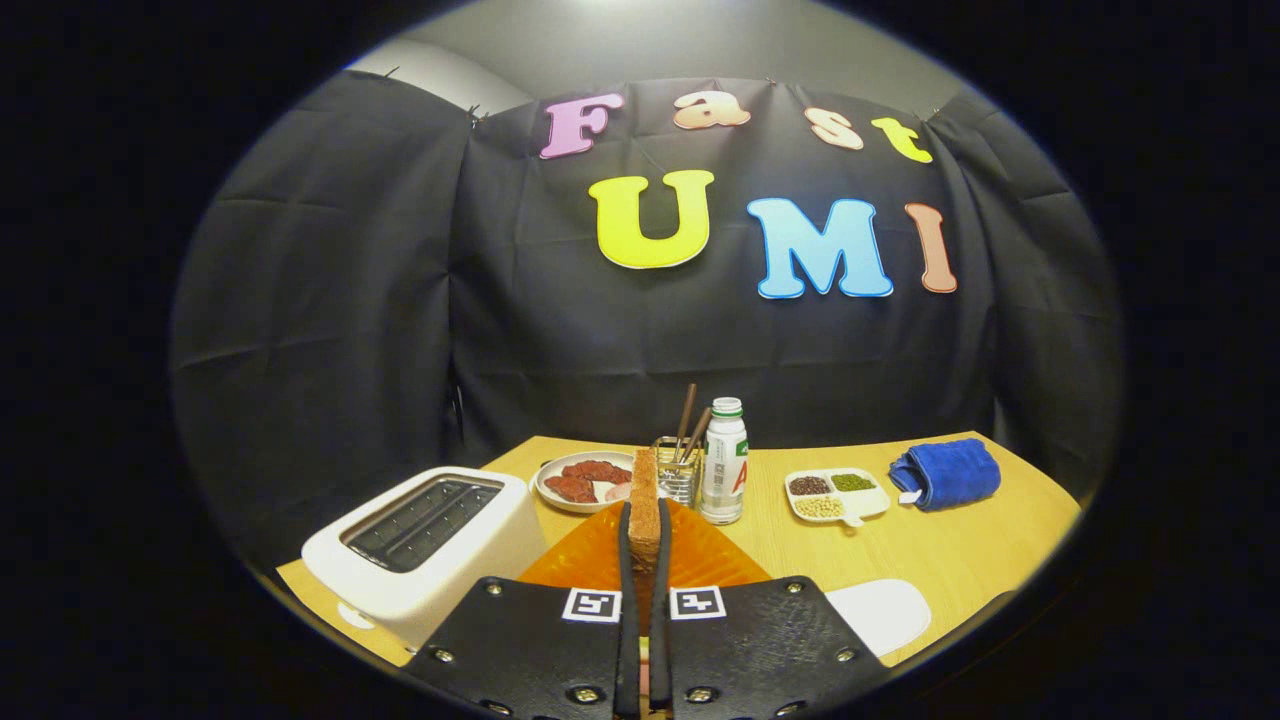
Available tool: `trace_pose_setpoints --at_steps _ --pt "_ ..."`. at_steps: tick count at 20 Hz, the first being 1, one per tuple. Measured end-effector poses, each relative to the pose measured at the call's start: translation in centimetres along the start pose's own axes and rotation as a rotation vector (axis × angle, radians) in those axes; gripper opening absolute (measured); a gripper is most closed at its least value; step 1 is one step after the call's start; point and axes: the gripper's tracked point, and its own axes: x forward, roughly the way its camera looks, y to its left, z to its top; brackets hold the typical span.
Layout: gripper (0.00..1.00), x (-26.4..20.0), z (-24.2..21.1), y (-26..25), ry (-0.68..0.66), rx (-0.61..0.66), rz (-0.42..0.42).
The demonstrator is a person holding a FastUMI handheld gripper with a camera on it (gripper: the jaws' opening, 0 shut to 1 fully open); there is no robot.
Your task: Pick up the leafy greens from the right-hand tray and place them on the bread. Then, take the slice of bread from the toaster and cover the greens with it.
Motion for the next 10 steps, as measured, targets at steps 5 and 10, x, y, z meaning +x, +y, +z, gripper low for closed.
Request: trace_pose_setpoints --at_steps 5,10 --pt "0.04 0.8 -2.9 0.4 0.025 0.047 0.032" --pt "0.04 1.1 -5.0 1.8 0.049 0.107 0.081"
